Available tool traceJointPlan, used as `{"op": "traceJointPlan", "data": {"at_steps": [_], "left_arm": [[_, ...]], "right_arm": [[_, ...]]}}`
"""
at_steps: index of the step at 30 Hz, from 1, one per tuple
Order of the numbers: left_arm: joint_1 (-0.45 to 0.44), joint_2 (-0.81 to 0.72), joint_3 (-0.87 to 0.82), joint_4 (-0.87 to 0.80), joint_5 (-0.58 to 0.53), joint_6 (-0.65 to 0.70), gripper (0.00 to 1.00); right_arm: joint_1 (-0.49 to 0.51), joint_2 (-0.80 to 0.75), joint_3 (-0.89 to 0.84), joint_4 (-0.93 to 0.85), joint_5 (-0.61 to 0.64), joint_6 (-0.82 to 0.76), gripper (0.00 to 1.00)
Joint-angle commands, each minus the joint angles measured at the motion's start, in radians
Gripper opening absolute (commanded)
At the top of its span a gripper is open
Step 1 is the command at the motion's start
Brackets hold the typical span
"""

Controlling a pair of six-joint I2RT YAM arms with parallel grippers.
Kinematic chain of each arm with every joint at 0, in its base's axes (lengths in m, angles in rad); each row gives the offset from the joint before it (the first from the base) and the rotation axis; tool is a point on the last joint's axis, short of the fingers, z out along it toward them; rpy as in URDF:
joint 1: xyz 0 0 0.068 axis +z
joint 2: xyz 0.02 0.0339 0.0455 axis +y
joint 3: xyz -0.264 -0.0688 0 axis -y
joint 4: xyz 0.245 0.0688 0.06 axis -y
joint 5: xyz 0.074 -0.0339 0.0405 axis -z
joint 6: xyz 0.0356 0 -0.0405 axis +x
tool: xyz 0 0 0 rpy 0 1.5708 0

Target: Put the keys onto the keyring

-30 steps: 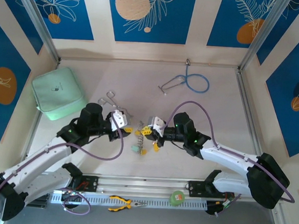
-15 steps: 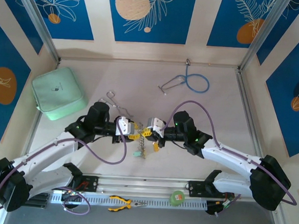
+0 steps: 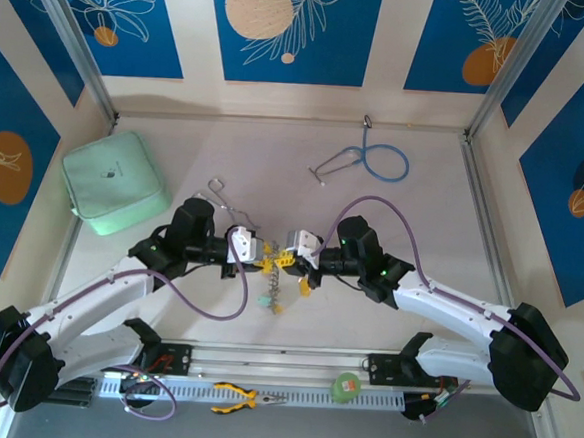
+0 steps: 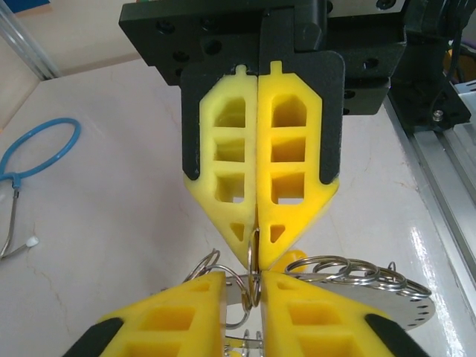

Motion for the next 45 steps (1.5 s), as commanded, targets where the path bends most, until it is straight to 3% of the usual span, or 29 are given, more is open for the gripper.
{"op": "traceJointPlan", "data": {"at_steps": [1,4,7,16,21,25,38,45], "left_arm": [[-0.008,0.004,0.016,-0.013,0.031,0.012,0.11],[-0.008,0.002,0.021,-0.021,0.037,0.019,0.00],[-0.007,0.005,0.030,-0.036,0.042,0.033,0.00],[-0.007,0.022,0.050,-0.044,0.070,0.046,0.00],[-0.007,0.021,0.051,-0.056,0.069,0.053,0.00],[-0.008,0.025,0.050,-0.054,0.067,0.056,0.00],[-0.011,0.025,0.047,-0.048,0.070,0.055,0.00],[-0.013,0.023,0.046,-0.040,0.071,0.051,0.00]], "right_arm": [[0.011,0.003,0.038,0.030,-0.032,0.000,0.00],[0.011,0.003,0.039,0.016,-0.024,-0.005,0.00],[0.008,-0.005,0.045,-0.007,-0.027,-0.017,0.16],[0.015,0.008,0.066,-0.050,-0.036,-0.051,0.13],[0.013,0.000,0.058,-0.079,0.011,-0.087,0.27],[0.012,-0.019,0.056,-0.128,0.018,-0.118,0.29],[0.028,0.049,0.079,-0.057,-0.003,-0.092,0.14],[0.029,0.063,0.080,-0.056,0.017,-0.093,0.00]]}}
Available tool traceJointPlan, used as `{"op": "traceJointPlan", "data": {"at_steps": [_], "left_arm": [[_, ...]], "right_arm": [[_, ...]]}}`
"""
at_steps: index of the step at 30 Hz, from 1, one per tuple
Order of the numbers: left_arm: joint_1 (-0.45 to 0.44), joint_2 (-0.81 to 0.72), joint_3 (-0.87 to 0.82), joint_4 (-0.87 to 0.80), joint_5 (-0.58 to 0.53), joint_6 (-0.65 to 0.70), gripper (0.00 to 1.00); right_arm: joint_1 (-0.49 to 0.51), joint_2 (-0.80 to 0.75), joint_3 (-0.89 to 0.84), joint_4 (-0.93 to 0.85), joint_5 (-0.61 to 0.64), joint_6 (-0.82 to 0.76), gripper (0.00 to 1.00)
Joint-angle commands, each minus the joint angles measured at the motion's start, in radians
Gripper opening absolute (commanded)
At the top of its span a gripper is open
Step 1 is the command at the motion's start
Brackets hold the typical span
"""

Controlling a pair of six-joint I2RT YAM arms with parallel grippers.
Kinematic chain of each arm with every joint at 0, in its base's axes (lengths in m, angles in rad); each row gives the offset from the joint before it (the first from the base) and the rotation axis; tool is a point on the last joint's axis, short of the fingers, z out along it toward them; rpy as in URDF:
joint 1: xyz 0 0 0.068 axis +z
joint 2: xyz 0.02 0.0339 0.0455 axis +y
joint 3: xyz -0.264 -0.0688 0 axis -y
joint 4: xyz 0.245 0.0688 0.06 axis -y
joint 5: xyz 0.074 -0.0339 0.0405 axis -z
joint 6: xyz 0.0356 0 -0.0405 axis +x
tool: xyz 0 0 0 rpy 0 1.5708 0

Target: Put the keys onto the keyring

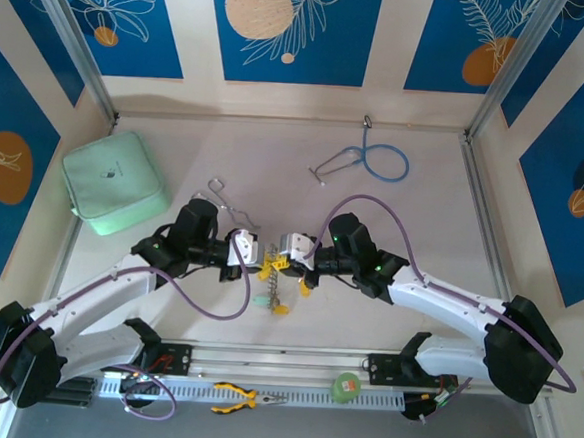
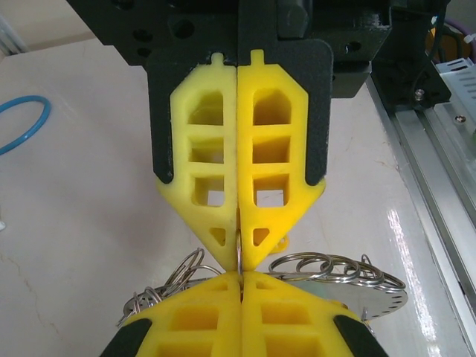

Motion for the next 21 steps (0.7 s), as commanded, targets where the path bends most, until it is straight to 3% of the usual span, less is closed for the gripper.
{"op": "traceJointPlan", "data": {"at_steps": [1,3,6,8,15,21], "left_arm": [[-0.011,-0.004,0.036,0.034,0.058,0.017,0.00],[-0.013,-0.010,0.034,0.030,0.036,0.012,0.03],[-0.012,-0.045,0.018,0.024,-0.028,0.006,0.45],[-0.011,-0.085,0.002,0.027,-0.090,-0.020,0.58],[-0.007,-0.141,-0.011,0.104,-0.305,-0.224,0.70],[-0.006,0.003,0.130,0.041,-0.645,-0.466,0.74]], "right_arm": [[0.008,0.009,0.026,0.026,0.006,0.002,0.00],[0.005,-0.004,0.025,0.008,0.018,-0.007,0.00],[-0.003,-0.036,0.026,-0.049,0.046,-0.025,0.00],[-0.011,-0.071,0.019,-0.093,0.060,-0.037,0.00],[-0.073,-0.198,0.010,-0.199,0.091,-0.018,0.00],[-0.141,-0.313,0.096,-0.424,0.209,-0.048,0.00]]}}
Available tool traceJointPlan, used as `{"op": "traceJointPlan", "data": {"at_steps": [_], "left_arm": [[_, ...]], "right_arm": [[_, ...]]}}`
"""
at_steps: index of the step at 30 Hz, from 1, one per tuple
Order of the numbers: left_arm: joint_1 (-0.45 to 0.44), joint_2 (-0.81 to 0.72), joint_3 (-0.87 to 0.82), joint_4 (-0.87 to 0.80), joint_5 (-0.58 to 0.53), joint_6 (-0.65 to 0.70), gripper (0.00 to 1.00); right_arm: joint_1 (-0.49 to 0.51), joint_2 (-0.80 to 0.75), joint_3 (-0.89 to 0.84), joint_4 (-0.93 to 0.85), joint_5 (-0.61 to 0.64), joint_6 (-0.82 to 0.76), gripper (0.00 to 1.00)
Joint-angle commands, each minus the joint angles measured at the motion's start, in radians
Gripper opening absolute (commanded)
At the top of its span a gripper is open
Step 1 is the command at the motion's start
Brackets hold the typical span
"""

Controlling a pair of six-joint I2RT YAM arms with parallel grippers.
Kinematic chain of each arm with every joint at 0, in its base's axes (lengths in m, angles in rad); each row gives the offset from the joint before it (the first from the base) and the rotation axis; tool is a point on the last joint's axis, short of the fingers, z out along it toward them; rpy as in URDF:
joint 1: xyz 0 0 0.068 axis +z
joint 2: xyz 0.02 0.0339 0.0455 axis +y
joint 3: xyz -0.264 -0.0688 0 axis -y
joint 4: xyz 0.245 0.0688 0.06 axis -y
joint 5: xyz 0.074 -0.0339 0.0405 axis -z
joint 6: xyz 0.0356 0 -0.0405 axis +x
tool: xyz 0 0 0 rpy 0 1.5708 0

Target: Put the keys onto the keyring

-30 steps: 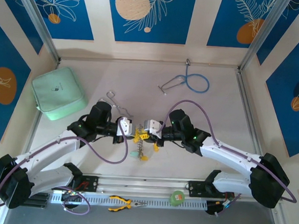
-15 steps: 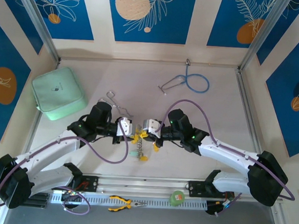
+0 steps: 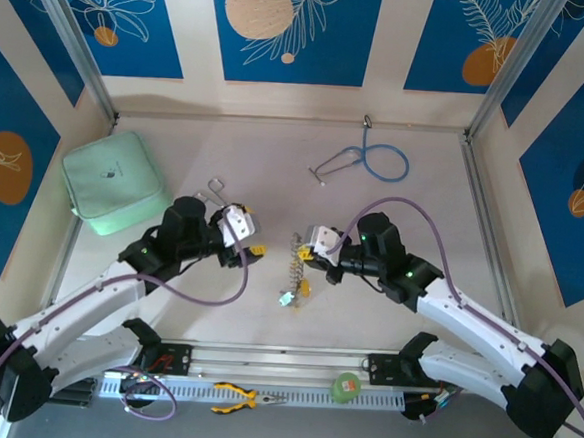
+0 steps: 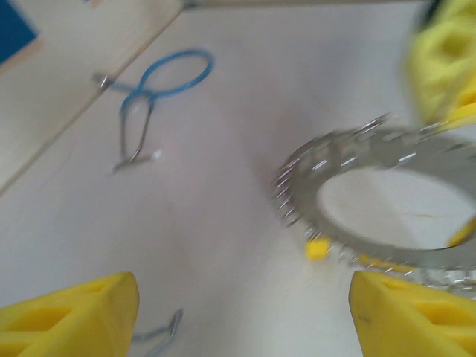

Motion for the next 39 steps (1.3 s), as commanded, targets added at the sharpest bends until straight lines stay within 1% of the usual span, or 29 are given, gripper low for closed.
{"op": "traceJointPlan", "data": {"at_steps": [1,2,3,4,7,9,11,13,15,17,21,22,24,27,29,33,35,39], "left_arm": [[-0.001,0.095,0.125,-0.065,-0.249,-0.245,0.75],[-0.001,0.124,0.158,-0.103,-0.233,-0.298,0.76],[-0.003,0.155,0.185,-0.134,-0.185,-0.339,0.76],[-0.009,0.187,0.203,-0.149,-0.170,-0.388,0.75],[-0.045,0.263,0.206,-0.139,-0.139,-0.522,0.74],[-0.088,0.311,0.199,-0.123,-0.133,-0.587,0.72],[-0.141,0.367,0.202,-0.120,-0.107,-0.588,0.71],[-0.176,0.428,0.220,-0.145,-0.063,-0.480,0.69],[-0.183,0.473,0.212,-0.134,-0.023,-0.329,0.63],[-0.183,0.508,0.194,-0.104,-0.007,-0.141,0.55],[-0.177,0.616,0.248,-0.176,0.082,0.295,0.51],[-0.174,0.641,0.263,-0.177,0.096,0.365,0.51],[-0.148,0.690,0.285,-0.152,0.174,0.437,0.51],[-0.122,0.748,0.330,-0.138,0.265,0.501,0.54],[-0.115,0.787,0.362,-0.165,0.313,0.557,0.56],[-0.093,0.850,0.435,-0.275,0.413,0.682,0.56],[-0.089,0.879,0.471,-0.328,0.426,0.735,0.54],[-0.089,0.949,0.568,-0.490,0.435,0.838,0.49]], "right_arm": [[-0.040,-0.079,0.095,-0.167,0.106,-0.010,0.00],[-0.051,-0.098,0.117,-0.202,0.140,0.003,0.00],[-0.064,-0.115,0.140,-0.247,0.175,0.017,0.00],[-0.075,-0.131,0.162,-0.293,0.209,0.027,0.00],[-0.091,-0.174,0.203,-0.392,0.286,0.032,0.00],[-0.099,-0.197,0.216,-0.428,0.316,0.030,0.00],[-0.108,-0.214,0.220,-0.448,0.326,0.022,0.00],[-0.114,-0.228,0.210,-0.448,0.321,0.013,0.00],[-0.117,-0.236,0.199,-0.439,0.311,0.007,0.00],[-0.122,-0.237,0.190,-0.429,0.296,0.001,0.00],[-0.124,-0.244,0.186,-0.430,0.269,0.001,0.00],[-0.125,-0.247,0.184,-0.429,0.257,0.002,0.00],[-0.126,-0.251,0.186,-0.433,0.245,0.007,0.00],[-0.125,-0.257,0.193,-0.452,0.241,0.001,0.00],[-0.125,-0.267,0.196,-0.472,0.243,-0.004,0.00],[-0.126,-0.303,0.183,-0.501,0.229,-0.031,0.00],[-0.126,-0.321,0.178,-0.511,0.229,-0.042,0.00],[-0.126,-0.337,0.176,-0.528,0.232,-0.060,0.00]]}}
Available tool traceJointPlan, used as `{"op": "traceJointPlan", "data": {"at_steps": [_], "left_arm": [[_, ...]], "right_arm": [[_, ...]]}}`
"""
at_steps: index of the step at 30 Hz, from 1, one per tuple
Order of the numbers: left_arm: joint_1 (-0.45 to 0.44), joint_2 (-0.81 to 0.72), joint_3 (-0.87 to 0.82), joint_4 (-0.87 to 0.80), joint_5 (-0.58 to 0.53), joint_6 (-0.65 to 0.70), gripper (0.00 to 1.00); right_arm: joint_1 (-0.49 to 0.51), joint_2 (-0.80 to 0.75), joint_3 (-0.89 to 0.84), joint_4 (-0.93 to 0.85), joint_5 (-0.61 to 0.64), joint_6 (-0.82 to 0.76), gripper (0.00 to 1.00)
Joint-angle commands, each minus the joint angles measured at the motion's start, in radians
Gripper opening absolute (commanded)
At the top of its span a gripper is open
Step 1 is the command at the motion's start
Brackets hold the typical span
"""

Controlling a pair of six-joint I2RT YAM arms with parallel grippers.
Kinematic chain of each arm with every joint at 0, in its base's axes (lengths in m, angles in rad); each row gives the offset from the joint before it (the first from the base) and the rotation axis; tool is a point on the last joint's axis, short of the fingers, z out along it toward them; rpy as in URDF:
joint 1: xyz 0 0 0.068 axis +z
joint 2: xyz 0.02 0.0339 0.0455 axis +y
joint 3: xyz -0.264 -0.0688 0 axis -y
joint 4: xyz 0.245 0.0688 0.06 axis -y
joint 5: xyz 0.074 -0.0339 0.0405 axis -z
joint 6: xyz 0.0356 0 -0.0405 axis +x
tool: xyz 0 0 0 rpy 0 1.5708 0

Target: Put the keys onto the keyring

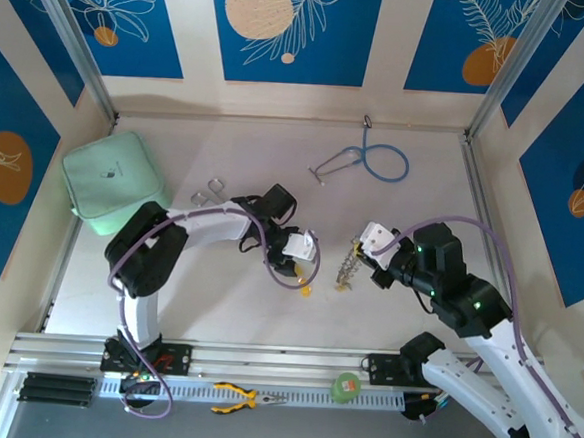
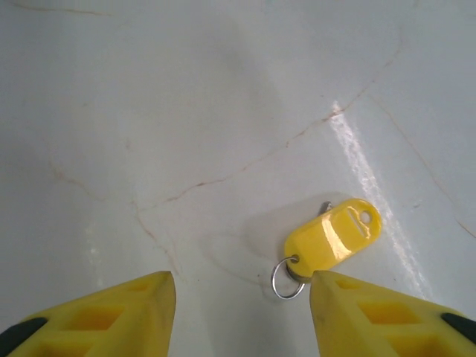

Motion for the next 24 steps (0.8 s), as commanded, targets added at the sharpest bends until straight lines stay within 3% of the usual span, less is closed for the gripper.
{"op": "traceJointPlan", "data": {"at_steps": [1,9,24], "left_arm": [[0.006,0.056,0.072,-0.198,0.078,0.167,0.49],[-0.024,0.123,0.143,-0.260,-0.054,0.172,0.49],[-0.067,0.177,0.201,-0.317,-0.091,0.168,0.40]], "right_arm": [[-0.004,-0.020,-0.003,-0.006,-0.020,-0.030,0.00],[-0.005,-0.022,0.006,-0.018,-0.017,-0.034,0.00],[-0.006,-0.037,0.002,-0.027,-0.023,-0.033,0.00]]}}
